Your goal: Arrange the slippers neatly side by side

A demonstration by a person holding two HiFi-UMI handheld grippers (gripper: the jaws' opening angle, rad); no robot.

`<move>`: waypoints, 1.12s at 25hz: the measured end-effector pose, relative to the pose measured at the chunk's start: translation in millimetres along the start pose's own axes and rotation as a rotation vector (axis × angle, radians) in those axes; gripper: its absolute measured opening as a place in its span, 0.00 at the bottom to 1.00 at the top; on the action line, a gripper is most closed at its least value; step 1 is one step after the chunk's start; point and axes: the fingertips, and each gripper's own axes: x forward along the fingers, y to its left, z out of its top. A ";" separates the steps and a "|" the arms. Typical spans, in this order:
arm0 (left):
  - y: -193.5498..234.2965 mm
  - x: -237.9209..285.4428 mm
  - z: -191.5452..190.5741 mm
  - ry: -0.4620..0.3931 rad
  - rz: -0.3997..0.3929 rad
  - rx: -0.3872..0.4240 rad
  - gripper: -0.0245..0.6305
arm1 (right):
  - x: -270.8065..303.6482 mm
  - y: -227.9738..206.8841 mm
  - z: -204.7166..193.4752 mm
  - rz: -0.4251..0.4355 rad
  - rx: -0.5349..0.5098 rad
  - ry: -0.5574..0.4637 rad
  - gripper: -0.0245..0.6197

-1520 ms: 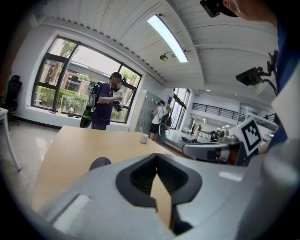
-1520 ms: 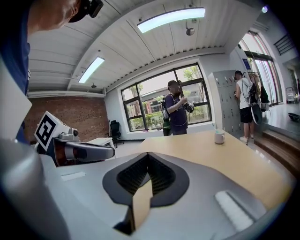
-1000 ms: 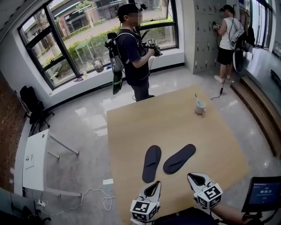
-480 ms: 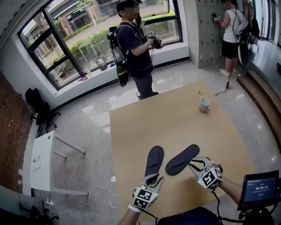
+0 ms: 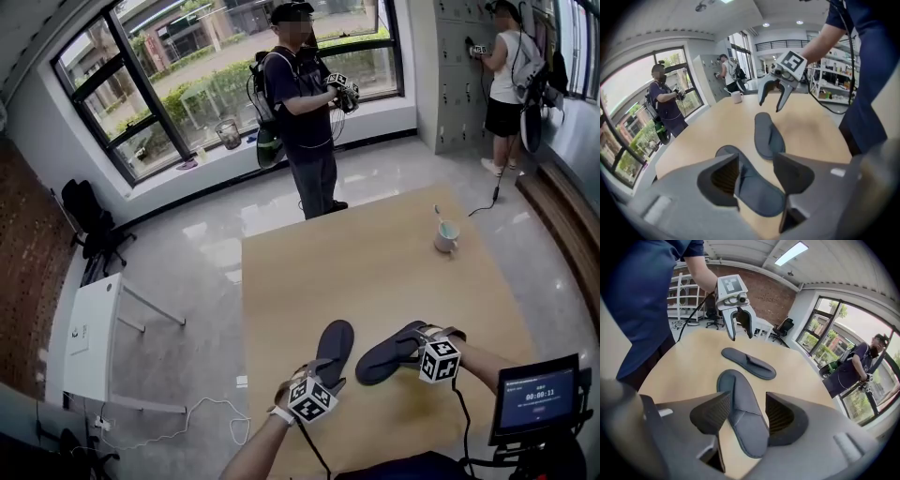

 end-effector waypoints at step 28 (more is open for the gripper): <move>-30.6 85.3 -72.7 0.192 -0.225 0.090 0.53 | 88.6 13.1 -40.5 -0.013 0.603 0.017 0.39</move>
